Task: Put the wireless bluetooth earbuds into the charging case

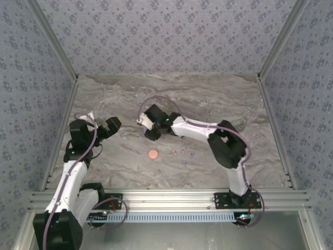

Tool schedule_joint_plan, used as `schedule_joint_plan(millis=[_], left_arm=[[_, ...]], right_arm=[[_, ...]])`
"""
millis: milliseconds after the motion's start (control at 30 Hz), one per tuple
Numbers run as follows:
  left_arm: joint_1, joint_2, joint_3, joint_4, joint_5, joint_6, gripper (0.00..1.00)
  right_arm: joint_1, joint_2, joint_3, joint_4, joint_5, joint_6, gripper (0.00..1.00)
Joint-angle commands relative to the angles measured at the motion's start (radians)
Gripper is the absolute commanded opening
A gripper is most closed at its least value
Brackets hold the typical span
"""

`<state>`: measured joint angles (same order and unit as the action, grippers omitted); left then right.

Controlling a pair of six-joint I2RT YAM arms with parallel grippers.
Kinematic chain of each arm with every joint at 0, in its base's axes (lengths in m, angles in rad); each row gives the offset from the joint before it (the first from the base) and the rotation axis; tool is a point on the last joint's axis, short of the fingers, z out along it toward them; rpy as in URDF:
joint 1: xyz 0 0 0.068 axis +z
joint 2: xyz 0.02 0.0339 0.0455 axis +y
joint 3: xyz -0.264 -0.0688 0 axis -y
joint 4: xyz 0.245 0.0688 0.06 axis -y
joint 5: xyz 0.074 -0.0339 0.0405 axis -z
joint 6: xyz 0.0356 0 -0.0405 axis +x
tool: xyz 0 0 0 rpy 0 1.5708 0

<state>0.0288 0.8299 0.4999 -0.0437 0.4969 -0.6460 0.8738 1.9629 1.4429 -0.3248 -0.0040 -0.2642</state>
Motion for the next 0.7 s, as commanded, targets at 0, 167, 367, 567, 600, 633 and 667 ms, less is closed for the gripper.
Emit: schedule_joint_plan(millis=[0,167,367,567,600,633,667], left_arm=[[-0.056,0.035,0.008,0.088,0.12,-0.023,0.99],[-0.18,0.104,0.009,0.236,0.167,-0.074,0.98],[-0.298,0.175,0.064,0.307,0.185,-0.065,0.92],[-0.378,0.247,0.11,0.328,0.191,-0.061,0.85],[-0.388,0.256,0.114,0.337,0.195,-0.06,0.84],[-0.397,0.265,0.118,0.34,0.197,-0.056,0.83],[-0.403,0.272,0.124,0.342,0.201,-0.054,0.81]], right_arm=[[-0.011,-0.134,-0.103,0.17,0.0,-0.03,0.45],[-0.019,-0.289,-0.296,0.305,-0.023,0.002,0.45],[-0.021,-0.426,-0.424,0.409,-0.063,0.031,0.45],[-0.022,-0.501,-0.487,0.472,-0.093,0.049,0.45],[-0.022,-0.51,-0.493,0.476,-0.098,0.051,0.45],[-0.024,-0.518,-0.497,0.478,-0.105,0.051,0.45],[-0.023,-0.523,-0.499,0.479,-0.105,0.051,0.45]])
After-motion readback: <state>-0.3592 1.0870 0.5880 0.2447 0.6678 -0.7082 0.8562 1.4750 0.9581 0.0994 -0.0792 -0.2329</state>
